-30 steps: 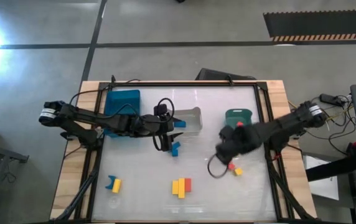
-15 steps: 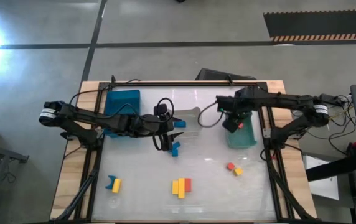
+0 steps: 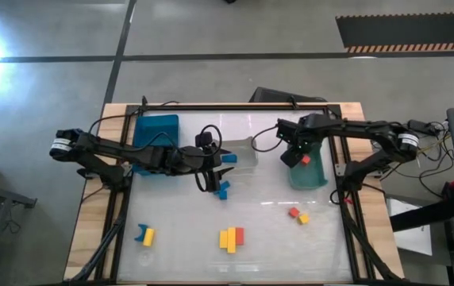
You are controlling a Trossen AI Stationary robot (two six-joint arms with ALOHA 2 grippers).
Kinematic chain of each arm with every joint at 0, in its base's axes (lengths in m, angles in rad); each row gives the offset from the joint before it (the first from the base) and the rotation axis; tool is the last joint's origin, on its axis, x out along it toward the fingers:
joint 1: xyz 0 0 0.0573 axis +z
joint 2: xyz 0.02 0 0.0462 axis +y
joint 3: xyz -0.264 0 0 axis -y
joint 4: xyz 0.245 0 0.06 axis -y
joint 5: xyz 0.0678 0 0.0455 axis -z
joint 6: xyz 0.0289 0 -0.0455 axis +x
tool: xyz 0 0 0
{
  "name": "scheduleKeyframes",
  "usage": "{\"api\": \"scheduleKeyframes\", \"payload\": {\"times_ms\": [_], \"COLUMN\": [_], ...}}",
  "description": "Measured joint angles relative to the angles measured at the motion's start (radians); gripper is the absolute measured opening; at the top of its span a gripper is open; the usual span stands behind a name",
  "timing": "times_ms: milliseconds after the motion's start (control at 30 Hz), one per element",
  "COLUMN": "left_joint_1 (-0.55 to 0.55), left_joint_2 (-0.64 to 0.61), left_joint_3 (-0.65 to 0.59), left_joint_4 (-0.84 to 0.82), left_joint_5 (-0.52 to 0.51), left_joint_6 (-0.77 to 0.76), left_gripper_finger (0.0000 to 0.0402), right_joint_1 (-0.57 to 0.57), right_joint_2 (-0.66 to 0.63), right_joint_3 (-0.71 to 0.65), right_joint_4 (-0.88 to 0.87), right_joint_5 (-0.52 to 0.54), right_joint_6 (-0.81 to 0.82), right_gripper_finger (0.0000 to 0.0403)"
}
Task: Sort & place blocks by color
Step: Put the orange block into the green bin, then put the blue block into the gray bin
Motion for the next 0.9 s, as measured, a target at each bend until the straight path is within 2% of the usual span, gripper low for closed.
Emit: {"api": "scheduleKeyframes", "payload": {"times_ms": [133,467,700,900], "left_joint_1": [0.000,-0.003,-0.014,-0.038], "left_joint_2": [0.000,0.000,0.000,0.000], "left_joint_3": [-0.001,-0.002,-0.017,-0.019], "left_joint_4": [0.000,-0.001,-0.012,-0.103], "left_joint_5": [-0.001,-0.004,-0.004,-0.003], "left_joint_6": [0.000,-0.033,-0.106,-0.208], "left_gripper_finger": [0.0226,0.0226,0.0226,0.0226], "right_joint_1": [0.000,0.000,0.010,0.057], "right_joint_2": [0.001,-0.007,-0.049,-0.140], "right_joint_3": [-0.020,0.018,0.101,0.132], "right_joint_4": [0.040,0.047,0.015,0.031], "right_joint_5": [0.006,0.009,0.010,0.011], "right_joint_6": [0.000,-0.030,-0.044,-0.049], "right_gripper_finger": [0.0135,0.0191,0.0192,0.0184]}}
